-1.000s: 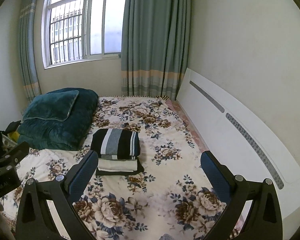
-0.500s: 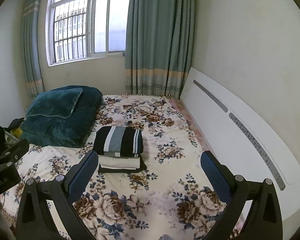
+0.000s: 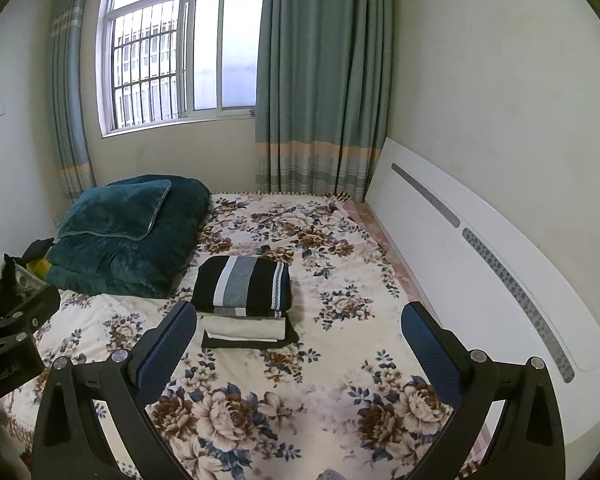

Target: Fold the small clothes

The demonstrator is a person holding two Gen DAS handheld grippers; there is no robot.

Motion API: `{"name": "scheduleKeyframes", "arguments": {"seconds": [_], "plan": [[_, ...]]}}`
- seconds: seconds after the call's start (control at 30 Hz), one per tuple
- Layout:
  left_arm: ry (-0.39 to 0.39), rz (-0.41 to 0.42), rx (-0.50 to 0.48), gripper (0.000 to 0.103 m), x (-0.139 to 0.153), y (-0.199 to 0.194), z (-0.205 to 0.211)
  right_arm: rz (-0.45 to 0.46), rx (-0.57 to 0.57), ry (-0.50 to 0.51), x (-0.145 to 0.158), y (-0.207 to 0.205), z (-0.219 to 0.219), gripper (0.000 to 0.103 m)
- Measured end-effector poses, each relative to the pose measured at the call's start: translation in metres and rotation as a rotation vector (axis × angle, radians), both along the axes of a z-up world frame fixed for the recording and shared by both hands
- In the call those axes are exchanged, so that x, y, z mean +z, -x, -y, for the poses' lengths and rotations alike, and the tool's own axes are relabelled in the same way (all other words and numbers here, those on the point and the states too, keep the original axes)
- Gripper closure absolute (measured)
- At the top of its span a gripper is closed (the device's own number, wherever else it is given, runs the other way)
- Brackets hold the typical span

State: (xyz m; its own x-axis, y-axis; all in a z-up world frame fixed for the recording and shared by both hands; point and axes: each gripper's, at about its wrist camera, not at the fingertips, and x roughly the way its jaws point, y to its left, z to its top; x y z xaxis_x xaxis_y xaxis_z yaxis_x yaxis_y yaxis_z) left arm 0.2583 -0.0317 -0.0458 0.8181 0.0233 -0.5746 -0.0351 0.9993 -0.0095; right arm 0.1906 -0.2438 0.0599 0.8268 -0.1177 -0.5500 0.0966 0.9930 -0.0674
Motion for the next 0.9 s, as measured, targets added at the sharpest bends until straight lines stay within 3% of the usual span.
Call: {"name": "scheduleKeyframes", "arguments": {"seconds": [0.9], "plan": [[-0.005,0.008,0.01,0.0,0.007,0.003,-0.01,0.012,0.023,-0.007,-0.001,0.002,-0.009,0.0]]}}
